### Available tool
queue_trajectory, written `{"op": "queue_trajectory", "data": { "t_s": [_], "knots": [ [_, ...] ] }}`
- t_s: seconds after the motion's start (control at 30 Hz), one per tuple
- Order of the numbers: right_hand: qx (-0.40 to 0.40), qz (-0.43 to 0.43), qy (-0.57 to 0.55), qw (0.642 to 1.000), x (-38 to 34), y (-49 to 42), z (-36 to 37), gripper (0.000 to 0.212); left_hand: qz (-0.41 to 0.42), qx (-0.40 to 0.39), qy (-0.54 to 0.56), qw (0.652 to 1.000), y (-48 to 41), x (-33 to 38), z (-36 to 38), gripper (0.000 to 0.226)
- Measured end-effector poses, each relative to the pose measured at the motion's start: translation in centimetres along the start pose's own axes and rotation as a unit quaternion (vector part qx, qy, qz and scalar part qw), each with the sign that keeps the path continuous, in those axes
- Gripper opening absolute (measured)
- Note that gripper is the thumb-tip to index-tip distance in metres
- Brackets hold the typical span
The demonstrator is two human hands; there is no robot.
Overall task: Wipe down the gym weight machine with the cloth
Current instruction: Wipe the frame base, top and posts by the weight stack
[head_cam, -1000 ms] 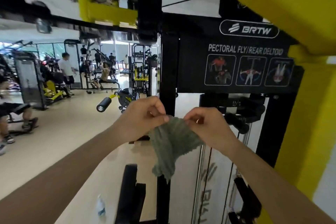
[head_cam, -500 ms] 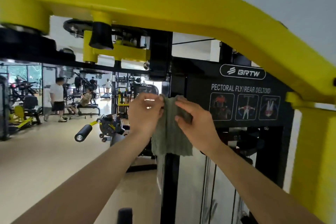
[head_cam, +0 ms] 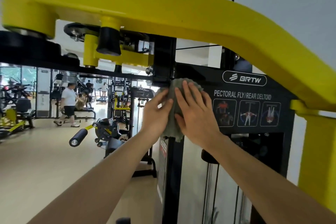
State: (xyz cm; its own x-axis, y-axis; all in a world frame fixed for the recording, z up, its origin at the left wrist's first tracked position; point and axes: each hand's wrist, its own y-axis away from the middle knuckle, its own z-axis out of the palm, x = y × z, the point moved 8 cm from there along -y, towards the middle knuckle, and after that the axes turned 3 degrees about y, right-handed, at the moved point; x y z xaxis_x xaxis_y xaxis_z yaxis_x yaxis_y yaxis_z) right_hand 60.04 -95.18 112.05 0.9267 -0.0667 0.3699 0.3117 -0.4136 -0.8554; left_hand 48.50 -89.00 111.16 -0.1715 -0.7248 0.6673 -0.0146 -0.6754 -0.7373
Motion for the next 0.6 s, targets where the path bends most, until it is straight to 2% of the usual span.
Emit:
{"op": "queue_trajectory", "data": {
  "t_s": [0.13,0.3,0.53,0.6],
  "knots": [
    [0.010,-0.009,-0.012,1.000,0.3,-0.7,-0.5,0.068,0.020,-0.024,-0.033,0.999,0.0,-0.1,0.6,0.048],
    [0.034,-0.003,-0.062,0.997,-1.0,4.0,1.2,0.061,0.026,-0.056,-0.097,0.993,1.5,-1.7,0.1,0.060],
    [0.082,0.038,-0.163,0.982,-3.6,11.1,3.8,0.051,-0.061,-0.075,-0.077,0.992,7.6,-8.4,-1.6,0.059],
    [0.073,0.062,-0.220,0.971,-4.1,13.1,4.9,0.051,-0.083,-0.081,-0.069,0.991,9.4,-9.9,-1.8,0.058]
  ]
}}
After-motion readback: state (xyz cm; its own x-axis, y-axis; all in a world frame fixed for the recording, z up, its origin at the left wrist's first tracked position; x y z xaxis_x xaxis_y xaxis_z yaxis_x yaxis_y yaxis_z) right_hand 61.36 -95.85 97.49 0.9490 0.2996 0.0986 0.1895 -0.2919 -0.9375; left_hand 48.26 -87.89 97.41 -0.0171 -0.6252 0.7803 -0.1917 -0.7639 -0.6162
